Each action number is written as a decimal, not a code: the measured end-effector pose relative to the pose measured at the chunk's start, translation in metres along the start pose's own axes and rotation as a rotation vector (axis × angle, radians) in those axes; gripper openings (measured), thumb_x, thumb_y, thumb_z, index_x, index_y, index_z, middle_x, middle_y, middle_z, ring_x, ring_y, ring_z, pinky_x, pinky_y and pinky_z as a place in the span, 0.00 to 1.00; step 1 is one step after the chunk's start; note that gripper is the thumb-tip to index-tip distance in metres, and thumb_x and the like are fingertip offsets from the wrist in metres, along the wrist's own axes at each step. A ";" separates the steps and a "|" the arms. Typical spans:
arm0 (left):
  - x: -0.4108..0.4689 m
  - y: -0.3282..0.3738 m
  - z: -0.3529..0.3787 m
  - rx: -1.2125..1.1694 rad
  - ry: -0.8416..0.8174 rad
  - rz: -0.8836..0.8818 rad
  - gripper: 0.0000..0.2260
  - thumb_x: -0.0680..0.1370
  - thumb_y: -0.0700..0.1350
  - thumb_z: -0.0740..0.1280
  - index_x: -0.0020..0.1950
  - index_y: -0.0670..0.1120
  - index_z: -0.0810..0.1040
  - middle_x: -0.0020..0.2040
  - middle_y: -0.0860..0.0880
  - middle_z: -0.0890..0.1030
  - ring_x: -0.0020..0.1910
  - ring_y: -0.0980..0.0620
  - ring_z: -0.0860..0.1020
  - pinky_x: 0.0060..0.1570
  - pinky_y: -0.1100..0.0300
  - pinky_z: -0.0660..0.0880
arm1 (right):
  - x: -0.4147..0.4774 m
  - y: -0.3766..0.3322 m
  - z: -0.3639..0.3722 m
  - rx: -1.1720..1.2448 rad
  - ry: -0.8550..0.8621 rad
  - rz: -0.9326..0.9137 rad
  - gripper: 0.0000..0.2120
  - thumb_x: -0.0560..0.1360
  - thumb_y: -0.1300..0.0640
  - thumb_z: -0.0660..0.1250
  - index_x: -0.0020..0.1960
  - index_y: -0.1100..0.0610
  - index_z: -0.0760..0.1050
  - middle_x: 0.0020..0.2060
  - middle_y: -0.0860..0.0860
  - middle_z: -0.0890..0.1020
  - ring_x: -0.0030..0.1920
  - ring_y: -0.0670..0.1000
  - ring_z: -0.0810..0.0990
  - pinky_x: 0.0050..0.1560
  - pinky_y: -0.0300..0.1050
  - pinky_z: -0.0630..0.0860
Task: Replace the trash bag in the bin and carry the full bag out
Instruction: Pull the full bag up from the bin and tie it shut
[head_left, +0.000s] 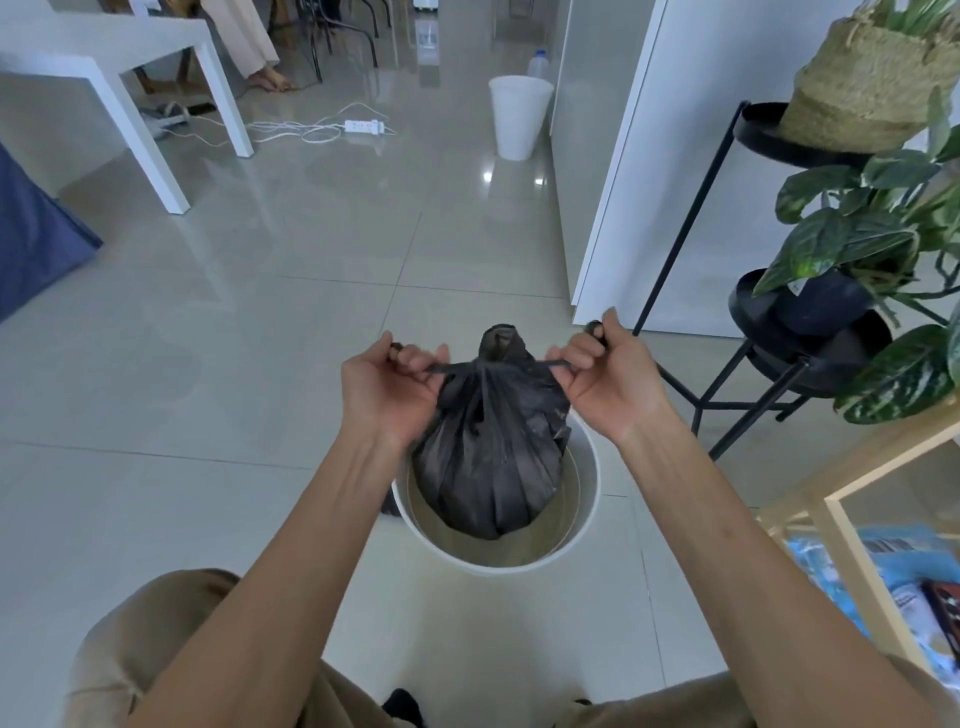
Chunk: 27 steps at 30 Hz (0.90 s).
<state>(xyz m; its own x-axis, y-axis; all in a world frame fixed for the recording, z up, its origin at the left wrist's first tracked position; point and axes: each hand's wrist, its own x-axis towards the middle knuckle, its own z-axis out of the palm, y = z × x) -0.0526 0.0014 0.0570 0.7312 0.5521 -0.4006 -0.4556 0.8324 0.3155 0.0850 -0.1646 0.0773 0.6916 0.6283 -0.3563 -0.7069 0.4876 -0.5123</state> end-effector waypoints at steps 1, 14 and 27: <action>0.004 0.007 -0.009 0.050 0.058 0.014 0.17 0.83 0.41 0.57 0.34 0.46 0.63 0.26 0.50 0.63 0.22 0.52 0.63 0.37 0.56 0.73 | 0.004 -0.004 -0.012 -0.049 0.045 -0.023 0.20 0.84 0.47 0.57 0.36 0.55 0.64 0.25 0.47 0.60 0.24 0.47 0.58 0.29 0.41 0.74; 0.030 0.030 -0.062 0.844 0.349 0.290 0.15 0.78 0.36 0.58 0.34 0.48 0.59 0.24 0.52 0.58 0.23 0.52 0.56 0.21 0.61 0.57 | 0.028 -0.015 -0.114 -0.496 0.323 -0.114 0.19 0.84 0.53 0.59 0.35 0.52 0.60 0.27 0.48 0.56 0.26 0.48 0.54 0.29 0.45 0.58; -0.005 0.010 -0.017 2.159 -0.377 0.710 0.17 0.74 0.60 0.67 0.52 0.48 0.72 0.46 0.49 0.80 0.45 0.47 0.79 0.46 0.51 0.76 | -0.023 -0.032 -0.054 -2.002 -0.050 -0.382 0.21 0.70 0.34 0.69 0.49 0.51 0.75 0.44 0.47 0.80 0.43 0.49 0.78 0.41 0.41 0.74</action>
<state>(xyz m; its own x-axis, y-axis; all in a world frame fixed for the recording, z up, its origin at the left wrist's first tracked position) -0.0688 0.0080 0.0477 0.9013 0.3887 0.1912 0.2411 -0.8169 0.5240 0.0994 -0.2271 0.0599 0.7067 0.7061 -0.0443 0.5869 -0.6200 -0.5207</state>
